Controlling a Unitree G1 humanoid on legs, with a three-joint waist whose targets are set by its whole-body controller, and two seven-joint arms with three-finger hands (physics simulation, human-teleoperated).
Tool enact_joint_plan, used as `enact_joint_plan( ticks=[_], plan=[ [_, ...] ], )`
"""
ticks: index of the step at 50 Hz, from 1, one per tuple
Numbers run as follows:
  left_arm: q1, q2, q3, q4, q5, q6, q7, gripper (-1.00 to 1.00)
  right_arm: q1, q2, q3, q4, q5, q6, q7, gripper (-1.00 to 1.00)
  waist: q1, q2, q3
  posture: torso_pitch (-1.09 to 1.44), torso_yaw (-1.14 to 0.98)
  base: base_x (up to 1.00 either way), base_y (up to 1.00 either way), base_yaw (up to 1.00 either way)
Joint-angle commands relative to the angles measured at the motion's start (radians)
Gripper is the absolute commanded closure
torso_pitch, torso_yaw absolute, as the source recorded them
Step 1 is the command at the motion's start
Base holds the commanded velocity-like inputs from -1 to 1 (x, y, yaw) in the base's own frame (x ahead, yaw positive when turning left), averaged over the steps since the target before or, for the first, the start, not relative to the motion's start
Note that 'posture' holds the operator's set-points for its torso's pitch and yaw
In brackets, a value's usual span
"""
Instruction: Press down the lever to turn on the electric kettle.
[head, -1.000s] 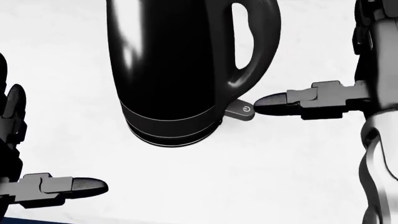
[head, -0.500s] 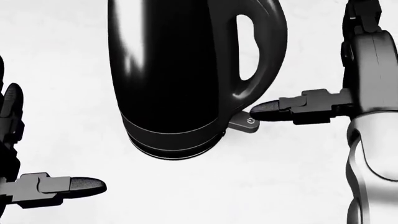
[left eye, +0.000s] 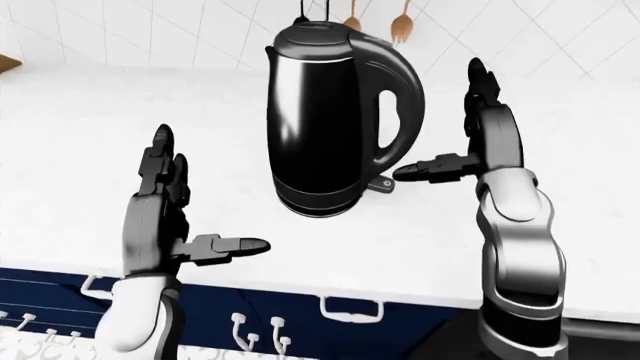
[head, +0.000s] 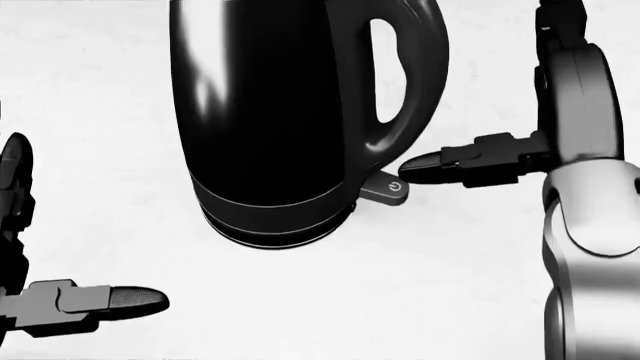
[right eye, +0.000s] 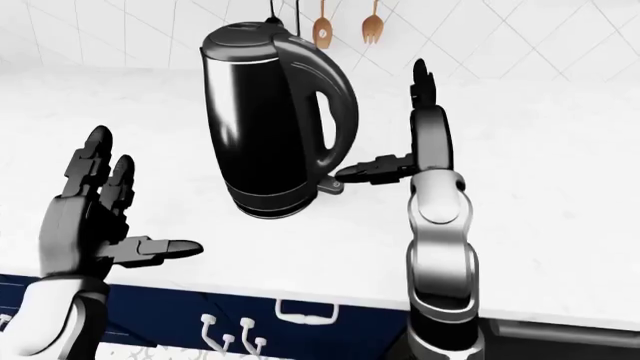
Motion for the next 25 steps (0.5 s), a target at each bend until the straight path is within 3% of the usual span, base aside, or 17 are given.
enact_joint_plan(
  ticks=[1, 25],
  plan=[
    [-0.011, 0.004, 0.0, -0.028, 0.0, -0.039, 0.001, -1.0, -0.03, -0.006, 0.0, -0.023, -0.006, -0.036, -0.006, -1.0, 0.001, 0.0, -0.018, 0.0, 0.0, 0.0, 0.0, 0.0],
    [-0.001, 0.001, 0.002, -0.016, 0.002, -0.058, 0.0, -1.0, -0.069, 0.025, 0.04, 0.095, -0.063, -0.091, -0.007, -1.0, -0.001, 0.004, -0.024, 0.0, 0.0, 0.0, 0.0, 0.0]
  ],
)
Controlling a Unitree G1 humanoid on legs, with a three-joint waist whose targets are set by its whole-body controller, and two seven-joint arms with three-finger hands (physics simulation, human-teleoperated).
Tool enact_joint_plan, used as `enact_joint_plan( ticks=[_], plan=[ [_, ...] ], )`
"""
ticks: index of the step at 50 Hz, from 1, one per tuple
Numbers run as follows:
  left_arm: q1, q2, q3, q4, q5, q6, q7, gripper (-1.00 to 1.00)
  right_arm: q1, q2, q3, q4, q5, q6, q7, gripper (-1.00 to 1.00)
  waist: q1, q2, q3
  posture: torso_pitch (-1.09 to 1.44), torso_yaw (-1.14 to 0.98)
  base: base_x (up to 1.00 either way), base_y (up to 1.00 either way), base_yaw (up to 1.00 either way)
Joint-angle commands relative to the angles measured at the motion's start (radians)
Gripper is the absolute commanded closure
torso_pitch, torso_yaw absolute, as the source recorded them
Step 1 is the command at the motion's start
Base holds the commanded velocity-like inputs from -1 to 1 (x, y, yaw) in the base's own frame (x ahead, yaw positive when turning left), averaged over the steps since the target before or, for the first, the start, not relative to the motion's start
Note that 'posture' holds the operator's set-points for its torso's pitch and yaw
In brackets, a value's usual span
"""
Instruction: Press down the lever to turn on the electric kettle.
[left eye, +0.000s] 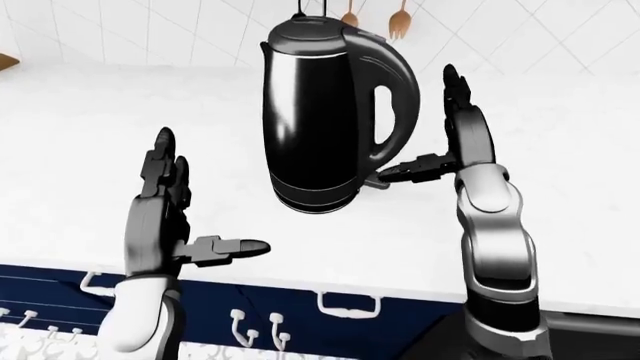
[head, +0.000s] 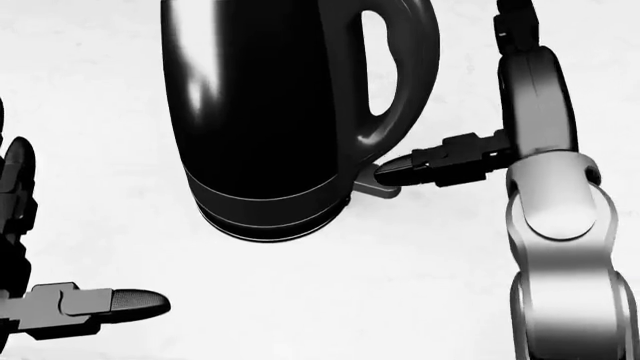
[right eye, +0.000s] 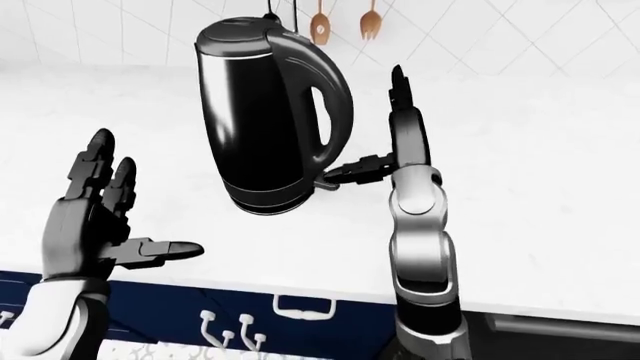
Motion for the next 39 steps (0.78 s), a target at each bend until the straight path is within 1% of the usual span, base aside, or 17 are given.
enact_joint_plan(
  ticks=[1, 3, 4, 5, 7, 8, 10, 16, 21, 23, 28, 31, 33, 39],
  plan=[
    [-0.014, 0.005, 0.004, -0.034, 0.0, -0.031, 0.002, -1.0, -0.037, -0.007, -0.007, -0.026, -0.018, -0.031, -0.005, -1.0, 0.0, 0.001, -0.021, 0.0, 0.0, 0.0, 0.0, 0.0],
    [-0.014, 0.005, 0.004, -0.036, 0.0, -0.03, 0.002, -1.0, -0.04, -0.007, -0.006, -0.017, -0.027, -0.034, -0.003, -1.0, 0.0, 0.001, -0.021, 0.0, 0.0, 0.0, 0.0, 0.0],
    [-0.031, 0.01, 0.008, -0.048, -0.002, -0.001, 0.003, -1.0, -0.039, -0.006, -0.007, -0.012, -0.03, -0.037, -0.002, -1.0, 0.0, 0.001, -0.021, 0.0, 0.0, 0.0, 0.0, 0.0],
    [-0.024, 0.008, 0.005, -0.043, -0.001, -0.012, 0.003, -1.0, -0.035, -0.005, -0.007, -0.008, -0.032, -0.044, -0.002, -1.0, 0.0, 0.001, -0.021, 0.0, 0.0, 0.0, 0.0, 0.0],
    [-0.037, 0.013, 0.008, -0.054, -0.002, 0.013, 0.003, -1.0, -0.025, -0.001, -0.007, 0.009, -0.035, -0.062, -0.007, -1.0, 0.0, 0.001, -0.021, 0.0, 0.0, 0.0, 0.0, 0.0],
    [-0.02, 0.007, 0.006, -0.042, -0.002, -0.018, 0.003, -1.0, -0.023, -0.006, 0.0, 0.015, -0.052, -0.062, -0.008, -1.0, 0.001, 0.001, -0.021, 0.0, 0.0, 0.0, 0.0, 0.0],
    [-0.015, 0.005, 0.004, -0.038, 0.0, -0.027, 0.004, -1.0, -0.025, -0.003, -0.005, 0.021, -0.054, -0.067, -0.006, -1.0, 0.0, 0.001, -0.021, 0.0, 0.0, 0.0, 0.0, 0.0],
    [-0.015, 0.004, 0.003, -0.04, 0.0, -0.026, 0.004, -1.0, -0.021, -0.005, -0.008, 0.06, -0.068, -0.089, -0.009, -1.0, 0.0, 0.002, -0.022, 0.0, 0.0, 0.0, 0.0, 0.0],
    [-0.033, 0.01, 0.009, -0.054, -0.004, 0.005, 0.005, -1.0, -0.02, -0.004, -0.004, 0.08, -0.086, -0.094, -0.008, -1.0, 0.0, 0.0, -0.023, 0.0, 0.0, 0.0, 0.0, 0.0],
    [-0.013, 0.003, 0.006, -0.038, -0.004, -0.032, 0.006, -1.0, -0.013, -0.003, -0.001, 0.099, -0.094, -0.109, -0.009, -1.0, 0.0, 0.0, -0.022, 0.0, 0.0, 0.0, 0.0, 0.0],
    [-0.013, 0.003, 0.007, -0.042, -0.006, -0.029, 0.008, -1.0, 0.01, 0.004, 0.002, 0.131, -0.109, -0.136, -0.008, -1.0, 0.001, 0.0, -0.024, 0.0, 0.0, 0.0, 0.0, 0.0],
    [-0.033, 0.011, 0.013, -0.058, -0.01, 0.007, 0.007, -1.0, 0.016, 0.009, 0.005, 0.139, -0.117, -0.139, -0.006, -1.0, 0.0, -0.001, -0.026, 0.0, 0.0, 0.0, 0.0, 0.0],
    [-0.016, 0.006, 0.008, -0.046, -0.007, -0.022, 0.008, -1.0, 0.016, 0.01, 0.005, 0.139, -0.121, -0.138, -0.003, -1.0, 0.0, -0.001, -0.027, 0.0, 0.0, 0.0, 0.0, 0.0],
    [-0.014, 0.005, 0.007, -0.052, -0.005, -0.021, 0.007, -1.0, 0.023, 0.015, 0.007, 0.143, -0.126, -0.14, 0.003, -1.0, 0.0, -0.001, -0.029, 0.0, 0.0, 0.0, 0.0, 0.0]
  ],
)
